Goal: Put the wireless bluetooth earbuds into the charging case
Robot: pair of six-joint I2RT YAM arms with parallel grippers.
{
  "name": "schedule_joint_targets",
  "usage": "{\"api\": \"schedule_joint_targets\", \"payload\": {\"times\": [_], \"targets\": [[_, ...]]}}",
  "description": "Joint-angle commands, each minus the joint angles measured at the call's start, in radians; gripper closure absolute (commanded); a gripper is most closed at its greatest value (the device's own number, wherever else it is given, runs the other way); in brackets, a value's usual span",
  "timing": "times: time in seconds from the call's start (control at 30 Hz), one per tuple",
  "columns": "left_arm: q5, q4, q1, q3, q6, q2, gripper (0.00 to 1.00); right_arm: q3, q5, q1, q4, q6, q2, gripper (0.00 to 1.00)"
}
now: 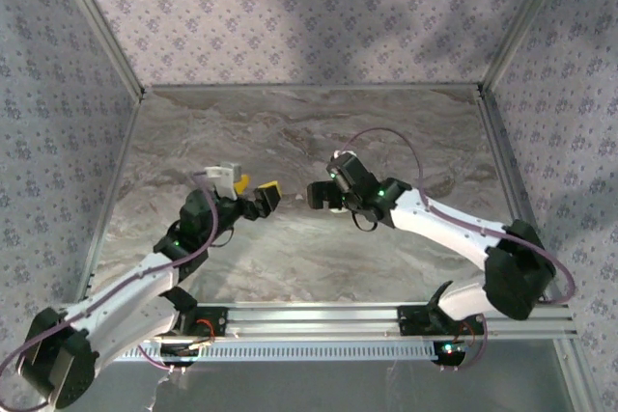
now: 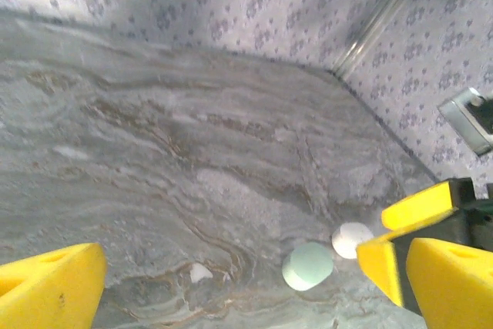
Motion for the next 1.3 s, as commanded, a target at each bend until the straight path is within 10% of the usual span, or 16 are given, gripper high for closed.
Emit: {"api": "schedule_joint_targets", "payload": {"times": [0.0,0.43,1.27], "targets": [[-0.08,-0.035,-0.007,-0.03,0.046,-0.09,0.0,-0.049,-0.04,0.027,0.139,-0.067,-0.069,0.0],[-0.216,-0.127,0.015,-0.04,0.083,-0.191,0.0,-0.25,-0.012,-0.02,0.272,-0.121,-0.299,0.0],[-0.16,-0.307,0.507,0.067,0.1,0.068,0.0,-0.704,-0.004,-0.856,0.231,-0.213,-0.946,0.0]]}}
